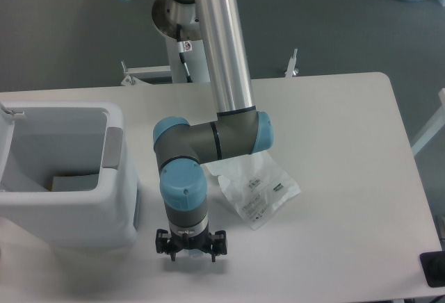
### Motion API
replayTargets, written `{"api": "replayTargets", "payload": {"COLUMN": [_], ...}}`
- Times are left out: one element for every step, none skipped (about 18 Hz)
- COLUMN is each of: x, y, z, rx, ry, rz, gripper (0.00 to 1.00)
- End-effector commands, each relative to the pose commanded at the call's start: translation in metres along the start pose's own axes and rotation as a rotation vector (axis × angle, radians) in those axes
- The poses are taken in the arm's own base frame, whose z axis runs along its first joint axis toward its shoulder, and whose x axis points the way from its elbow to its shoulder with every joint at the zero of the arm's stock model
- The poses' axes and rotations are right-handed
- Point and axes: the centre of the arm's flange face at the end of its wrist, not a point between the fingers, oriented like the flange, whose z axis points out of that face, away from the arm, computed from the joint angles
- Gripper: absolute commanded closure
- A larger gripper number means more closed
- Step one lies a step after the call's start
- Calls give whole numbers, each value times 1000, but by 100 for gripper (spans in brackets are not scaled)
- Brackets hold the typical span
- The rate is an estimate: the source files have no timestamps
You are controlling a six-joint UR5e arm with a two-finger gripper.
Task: Place the trash in the trash can
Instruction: 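Close the gripper around the bottle's cap end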
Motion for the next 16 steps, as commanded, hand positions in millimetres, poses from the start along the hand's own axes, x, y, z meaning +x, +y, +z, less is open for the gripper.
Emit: {"api": "replayTargets", "payload": {"x": [0,0,0,-1,-1,-1,-1,-1,-1,-1,0,0,-1,-1,-1,-1], "y": [0,0,-1,-1,-2,-1,-1,-1,-1,0,0,0,0,0,0,0], "z": [0,0,-1,-1,-2,-2,-2,-1,-1,-1,0,0,0,0,-1,-1], "rx": [0,0,1,1,3,2,2,1,2,0,-1,-1,-2,-2,-1,-1], "ry": [0,-1,-2,-3,-2,-4,-4,-3,-4,-5,-4,-4,-6,-9,-9,-9], "rz": [-2,-2,-1,-1,-1,0,-1,0,0,0,0,0,3,3,2,2], "gripper": [14,19,21,22,22,23,25,26,27,29,29,30,30,30,34,35]}}
